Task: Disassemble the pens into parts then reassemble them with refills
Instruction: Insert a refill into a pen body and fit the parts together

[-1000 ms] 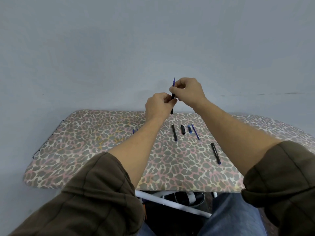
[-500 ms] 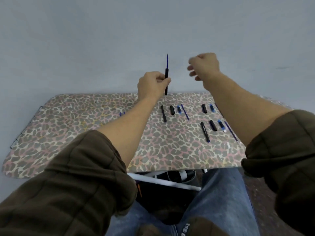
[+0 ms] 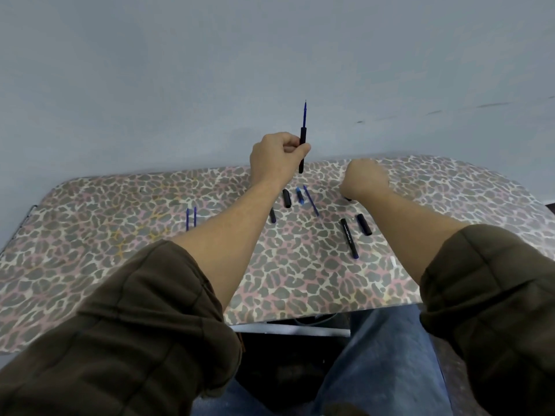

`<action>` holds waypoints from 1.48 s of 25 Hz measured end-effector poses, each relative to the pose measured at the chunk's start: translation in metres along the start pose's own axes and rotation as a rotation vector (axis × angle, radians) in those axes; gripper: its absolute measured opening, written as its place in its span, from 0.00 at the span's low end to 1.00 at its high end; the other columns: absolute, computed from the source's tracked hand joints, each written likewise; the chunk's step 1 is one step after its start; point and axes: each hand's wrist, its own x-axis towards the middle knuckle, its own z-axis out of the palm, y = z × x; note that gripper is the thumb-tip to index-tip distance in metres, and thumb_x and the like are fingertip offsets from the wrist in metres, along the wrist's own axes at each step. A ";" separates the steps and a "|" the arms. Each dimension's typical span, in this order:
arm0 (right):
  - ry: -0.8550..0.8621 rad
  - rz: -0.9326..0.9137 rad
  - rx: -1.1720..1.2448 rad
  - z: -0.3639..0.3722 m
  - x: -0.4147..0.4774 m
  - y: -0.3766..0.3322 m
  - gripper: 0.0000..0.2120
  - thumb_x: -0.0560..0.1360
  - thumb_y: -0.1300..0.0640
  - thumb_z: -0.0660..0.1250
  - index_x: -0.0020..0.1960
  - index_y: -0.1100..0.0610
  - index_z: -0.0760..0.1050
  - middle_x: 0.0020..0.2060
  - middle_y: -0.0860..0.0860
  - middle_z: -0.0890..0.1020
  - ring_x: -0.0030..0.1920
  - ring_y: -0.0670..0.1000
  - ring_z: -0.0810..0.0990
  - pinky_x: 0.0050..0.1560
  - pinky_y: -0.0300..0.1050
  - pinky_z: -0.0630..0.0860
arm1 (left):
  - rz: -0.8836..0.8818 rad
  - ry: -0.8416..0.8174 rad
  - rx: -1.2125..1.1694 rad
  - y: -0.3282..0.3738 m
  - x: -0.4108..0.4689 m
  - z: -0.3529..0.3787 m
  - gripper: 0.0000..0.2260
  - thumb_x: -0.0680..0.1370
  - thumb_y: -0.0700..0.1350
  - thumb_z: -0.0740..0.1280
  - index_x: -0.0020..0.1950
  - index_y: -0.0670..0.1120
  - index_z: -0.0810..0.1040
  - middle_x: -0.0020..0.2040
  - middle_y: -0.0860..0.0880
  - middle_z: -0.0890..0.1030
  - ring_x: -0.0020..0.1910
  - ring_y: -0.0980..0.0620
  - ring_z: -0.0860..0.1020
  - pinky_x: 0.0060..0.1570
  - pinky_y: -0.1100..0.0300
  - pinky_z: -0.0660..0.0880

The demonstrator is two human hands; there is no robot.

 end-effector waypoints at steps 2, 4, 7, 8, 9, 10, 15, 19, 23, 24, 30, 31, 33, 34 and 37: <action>-0.008 -0.008 0.000 0.003 0.004 -0.002 0.14 0.79 0.61 0.65 0.37 0.59 0.65 0.36 0.57 0.75 0.38 0.58 0.76 0.35 0.48 0.74 | 0.004 -0.004 0.005 -0.001 0.003 0.003 0.08 0.76 0.52 0.75 0.52 0.50 0.86 0.40 0.57 0.84 0.42 0.59 0.84 0.52 0.58 0.82; -0.002 0.008 0.017 0.002 0.008 -0.002 0.16 0.79 0.59 0.67 0.36 0.58 0.66 0.33 0.55 0.74 0.34 0.56 0.75 0.32 0.47 0.73 | 0.007 0.001 0.005 -0.003 0.005 0.004 0.08 0.76 0.52 0.75 0.51 0.50 0.87 0.39 0.58 0.83 0.41 0.60 0.84 0.51 0.59 0.81; 0.038 0.038 0.018 0.000 0.013 0.004 0.14 0.78 0.60 0.68 0.35 0.59 0.68 0.30 0.54 0.73 0.28 0.53 0.71 0.26 0.42 0.67 | 0.005 0.018 0.002 -0.006 0.009 0.006 0.08 0.76 0.52 0.75 0.51 0.50 0.87 0.38 0.59 0.83 0.40 0.61 0.84 0.50 0.61 0.81; 0.044 0.047 0.004 0.000 0.013 0.007 0.14 0.78 0.61 0.68 0.36 0.59 0.68 0.30 0.54 0.73 0.28 0.53 0.71 0.26 0.41 0.66 | 0.005 0.019 0.000 -0.007 0.009 0.006 0.08 0.76 0.52 0.75 0.52 0.50 0.87 0.38 0.58 0.83 0.40 0.61 0.84 0.49 0.62 0.81; 0.046 0.058 -0.010 0.001 0.013 0.010 0.13 0.78 0.63 0.68 0.37 0.60 0.69 0.31 0.55 0.74 0.28 0.53 0.71 0.26 0.42 0.66 | 0.006 0.018 -0.001 -0.008 0.010 0.006 0.08 0.76 0.52 0.75 0.52 0.50 0.87 0.39 0.58 0.84 0.40 0.61 0.84 0.48 0.62 0.81; 0.046 0.064 -0.022 0.002 0.012 0.012 0.10 0.78 0.64 0.67 0.39 0.62 0.71 0.32 0.56 0.74 0.29 0.54 0.72 0.27 0.43 0.68 | 0.006 0.015 -0.003 -0.008 0.010 0.007 0.08 0.76 0.52 0.75 0.52 0.50 0.87 0.39 0.57 0.84 0.40 0.61 0.84 0.48 0.63 0.80; 0.068 0.079 -0.054 0.010 0.016 0.015 0.07 0.81 0.66 0.65 0.57 0.65 0.78 0.43 0.59 0.78 0.41 0.60 0.77 0.37 0.50 0.74 | -0.001 0.019 -0.004 -0.011 0.011 0.008 0.08 0.76 0.52 0.75 0.51 0.50 0.87 0.38 0.60 0.82 0.39 0.63 0.82 0.46 0.66 0.78; 0.047 0.110 -0.039 0.013 0.018 0.017 0.06 0.81 0.64 0.66 0.56 0.65 0.78 0.39 0.57 0.78 0.38 0.57 0.77 0.34 0.48 0.74 | -0.002 0.036 -0.023 -0.012 0.010 0.007 0.08 0.76 0.51 0.75 0.53 0.51 0.86 0.40 0.58 0.85 0.40 0.61 0.84 0.51 0.58 0.81; 0.073 0.127 0.117 0.001 0.018 0.015 0.15 0.78 0.63 0.68 0.35 0.60 0.67 0.28 0.54 0.71 0.27 0.52 0.69 0.25 0.40 0.63 | 0.008 0.042 -0.048 -0.008 0.007 0.002 0.15 0.77 0.50 0.74 0.63 0.55 0.81 0.42 0.57 0.87 0.43 0.59 0.84 0.53 0.57 0.80; 0.096 0.119 0.180 -0.009 0.019 0.013 0.17 0.77 0.64 0.68 0.33 0.59 0.65 0.28 0.53 0.70 0.27 0.52 0.68 0.25 0.40 0.62 | 0.017 0.049 -0.049 -0.007 0.007 0.001 0.18 0.77 0.50 0.74 0.67 0.56 0.79 0.41 0.57 0.86 0.44 0.59 0.84 0.54 0.59 0.78; 0.200 -0.093 0.797 -0.090 0.016 -0.032 0.10 0.82 0.60 0.65 0.49 0.64 0.82 0.42 0.60 0.82 0.42 0.56 0.77 0.43 0.47 0.73 | 0.094 0.043 -0.032 0.001 0.000 -0.010 0.24 0.77 0.49 0.73 0.72 0.59 0.75 0.41 0.59 0.86 0.46 0.60 0.83 0.61 0.56 0.77; 0.205 -0.138 0.933 -0.103 0.010 -0.043 0.07 0.81 0.60 0.66 0.51 0.61 0.82 0.44 0.57 0.83 0.43 0.55 0.78 0.44 0.49 0.76 | 0.102 0.047 -0.034 0.003 -0.001 -0.013 0.24 0.77 0.49 0.73 0.73 0.59 0.75 0.41 0.60 0.86 0.46 0.60 0.83 0.61 0.56 0.77; 0.210 -0.231 1.094 -0.127 -0.001 -0.060 0.04 0.80 0.61 0.66 0.52 0.57 0.80 0.44 0.53 0.84 0.43 0.52 0.81 0.45 0.47 0.81 | 0.114 0.054 -0.033 0.006 -0.003 -0.018 0.24 0.77 0.49 0.73 0.73 0.60 0.74 0.42 0.60 0.86 0.45 0.60 0.83 0.59 0.57 0.77; 0.204 -0.276 1.122 -0.135 -0.006 -0.067 0.04 0.80 0.61 0.67 0.53 0.57 0.80 0.45 0.52 0.85 0.43 0.51 0.83 0.45 0.45 0.83 | 0.118 0.056 -0.028 0.007 -0.004 -0.021 0.24 0.77 0.49 0.73 0.73 0.60 0.74 0.43 0.59 0.87 0.44 0.60 0.83 0.58 0.58 0.78; 0.183 -0.341 1.138 -0.148 -0.018 -0.081 0.04 0.80 0.60 0.69 0.54 0.57 0.80 0.45 0.53 0.88 0.44 0.51 0.88 0.45 0.44 0.86 | 0.134 0.057 -0.007 0.009 -0.006 -0.029 0.24 0.78 0.49 0.73 0.73 0.60 0.74 0.44 0.57 0.87 0.43 0.58 0.82 0.54 0.59 0.77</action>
